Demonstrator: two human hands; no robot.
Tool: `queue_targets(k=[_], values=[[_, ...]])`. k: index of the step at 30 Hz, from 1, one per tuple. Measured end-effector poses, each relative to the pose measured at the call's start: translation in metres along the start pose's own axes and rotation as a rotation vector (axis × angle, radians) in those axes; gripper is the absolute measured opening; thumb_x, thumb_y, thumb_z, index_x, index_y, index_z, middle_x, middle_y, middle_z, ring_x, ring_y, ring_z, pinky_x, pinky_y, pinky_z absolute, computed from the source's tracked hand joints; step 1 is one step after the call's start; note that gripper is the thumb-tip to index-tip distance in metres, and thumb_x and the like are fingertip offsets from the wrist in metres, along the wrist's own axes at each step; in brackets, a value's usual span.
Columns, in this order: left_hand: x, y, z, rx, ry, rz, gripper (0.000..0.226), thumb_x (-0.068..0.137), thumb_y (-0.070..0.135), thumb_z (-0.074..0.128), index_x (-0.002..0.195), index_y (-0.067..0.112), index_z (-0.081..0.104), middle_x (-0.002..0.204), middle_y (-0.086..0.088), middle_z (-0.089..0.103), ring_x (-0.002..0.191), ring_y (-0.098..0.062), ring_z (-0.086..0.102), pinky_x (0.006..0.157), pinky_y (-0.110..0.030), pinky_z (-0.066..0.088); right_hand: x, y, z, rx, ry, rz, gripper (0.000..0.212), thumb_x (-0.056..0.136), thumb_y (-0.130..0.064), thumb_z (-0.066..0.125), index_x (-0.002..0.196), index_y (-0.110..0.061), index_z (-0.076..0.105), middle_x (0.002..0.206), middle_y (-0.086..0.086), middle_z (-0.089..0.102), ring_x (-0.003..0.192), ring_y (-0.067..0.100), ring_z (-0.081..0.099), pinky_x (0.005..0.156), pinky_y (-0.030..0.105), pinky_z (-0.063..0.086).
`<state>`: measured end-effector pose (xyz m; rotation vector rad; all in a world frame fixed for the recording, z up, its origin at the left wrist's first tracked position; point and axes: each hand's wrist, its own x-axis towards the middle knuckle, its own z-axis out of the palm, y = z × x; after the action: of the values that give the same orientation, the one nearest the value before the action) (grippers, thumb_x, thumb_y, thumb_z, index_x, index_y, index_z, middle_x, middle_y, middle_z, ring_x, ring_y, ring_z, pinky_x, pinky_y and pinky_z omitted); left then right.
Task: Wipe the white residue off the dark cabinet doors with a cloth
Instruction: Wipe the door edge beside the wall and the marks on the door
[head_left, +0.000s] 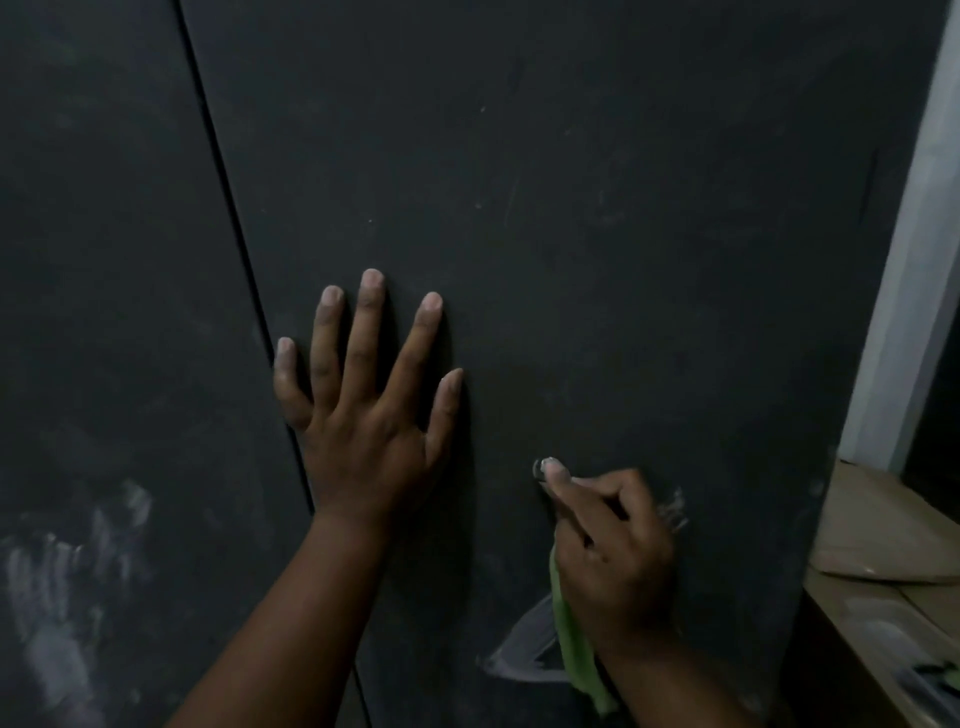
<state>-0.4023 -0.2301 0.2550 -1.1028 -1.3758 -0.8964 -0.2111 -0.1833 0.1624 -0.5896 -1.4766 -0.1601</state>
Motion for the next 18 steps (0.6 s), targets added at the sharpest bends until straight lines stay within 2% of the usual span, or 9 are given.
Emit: queue_targets(k=[2, 4, 7, 10, 14, 15, 16, 18], values=[[0.000, -0.014, -0.003, 0.010, 0.004, 0.000, 0.061, 0.105, 0.056, 0.049, 0.160, 0.035, 0.037, 0.171, -0.005, 0.027, 0.159, -0.030, 0.021, 0.121, -0.063, 0.022, 0.002, 0.004, -0.003, 0.008, -0.012, -0.003, 0.016, 0.103, -0.023, 0.065, 0.111, -0.021, 0.079, 0.082, 0.001, 0.061, 0.068, 0.013, 0.060, 0.058, 0.030, 0.049], [0.000, -0.028, -0.005, 0.008, 0.002, 0.001, 0.061, 0.105, 0.056, 0.049, 0.160, 0.035, 0.037, 0.171, -0.005, 0.026, 0.159, -0.031, 0.020, 0.121, -0.064, 0.021, 0.017, 0.005, -0.003, -0.014, 0.067, 0.075, 0.015, 0.095, -0.015, 0.076, 0.108, -0.022, 0.079, 0.082, -0.001, 0.059, 0.069, 0.007, 0.054, 0.060, 0.021, 0.044], [-0.003, -0.037, -0.007, 0.003, -0.007, -0.014, 0.062, 0.105, 0.056, 0.047, 0.161, 0.034, 0.035, 0.172, -0.007, 0.023, 0.159, -0.032, 0.018, 0.123, -0.062, 0.018, 0.042, 0.002, 0.002, 0.001, 0.250, 0.206, 0.012, 0.091, -0.010, 0.080, 0.102, -0.008, 0.081, 0.081, 0.000, 0.054, 0.067, 0.003, 0.048, 0.068, 0.005, 0.037], [-0.004, -0.036, -0.005, 0.001, -0.013, -0.024, 0.063, 0.104, 0.056, 0.045, 0.162, 0.032, 0.035, 0.172, -0.010, 0.023, 0.159, -0.034, 0.016, 0.124, -0.060, 0.015, 0.034, -0.012, 0.014, 0.023, 0.245, 0.220, 0.012, 0.088, -0.001, 0.080, 0.100, -0.004, 0.081, 0.080, 0.002, 0.054, 0.069, 0.002, 0.048, 0.070, 0.006, 0.041], [-0.005, -0.036, -0.004, -0.006, -0.020, -0.035, 0.064, 0.104, 0.056, 0.043, 0.162, 0.032, 0.033, 0.172, -0.010, 0.021, 0.160, -0.033, 0.014, 0.126, -0.058, 0.013, 0.003, -0.029, 0.018, 0.019, 0.046, 0.096, 0.010, 0.091, -0.014, 0.079, 0.099, -0.017, 0.083, 0.077, -0.001, 0.058, 0.064, 0.012, 0.057, 0.055, 0.031, 0.049], [-0.005, -0.036, -0.004, -0.005, -0.020, -0.038, 0.065, 0.103, 0.056, 0.043, 0.162, 0.032, 0.033, 0.172, -0.010, 0.020, 0.160, -0.034, 0.014, 0.126, -0.058, 0.014, 0.005, -0.028, 0.016, 0.024, 0.021, 0.090, 0.010, 0.091, -0.016, 0.077, 0.099, -0.019, 0.083, 0.078, -0.002, 0.059, 0.064, 0.013, 0.058, 0.054, 0.032, 0.049], [-0.005, -0.036, -0.004, -0.005, -0.018, -0.041, 0.065, 0.103, 0.056, 0.044, 0.162, 0.032, 0.033, 0.172, -0.011, 0.020, 0.160, -0.034, 0.014, 0.126, -0.057, 0.014, 0.012, -0.026, 0.015, 0.025, 0.020, 0.100, 0.011, 0.092, -0.015, 0.077, 0.100, -0.020, 0.083, 0.079, -0.002, 0.059, 0.065, 0.012, 0.057, 0.055, 0.030, 0.048], [-0.005, -0.035, -0.004, -0.012, -0.004, -0.053, 0.066, 0.101, 0.055, 0.046, 0.162, 0.030, 0.035, 0.171, -0.014, 0.021, 0.160, -0.035, 0.015, 0.126, -0.057, 0.016, 0.033, -0.022, 0.010, 0.017, 0.091, 0.155, 0.010, 0.092, -0.013, 0.079, 0.101, -0.016, 0.083, 0.078, -0.002, 0.055, 0.065, 0.007, 0.049, 0.062, 0.014, 0.040]])
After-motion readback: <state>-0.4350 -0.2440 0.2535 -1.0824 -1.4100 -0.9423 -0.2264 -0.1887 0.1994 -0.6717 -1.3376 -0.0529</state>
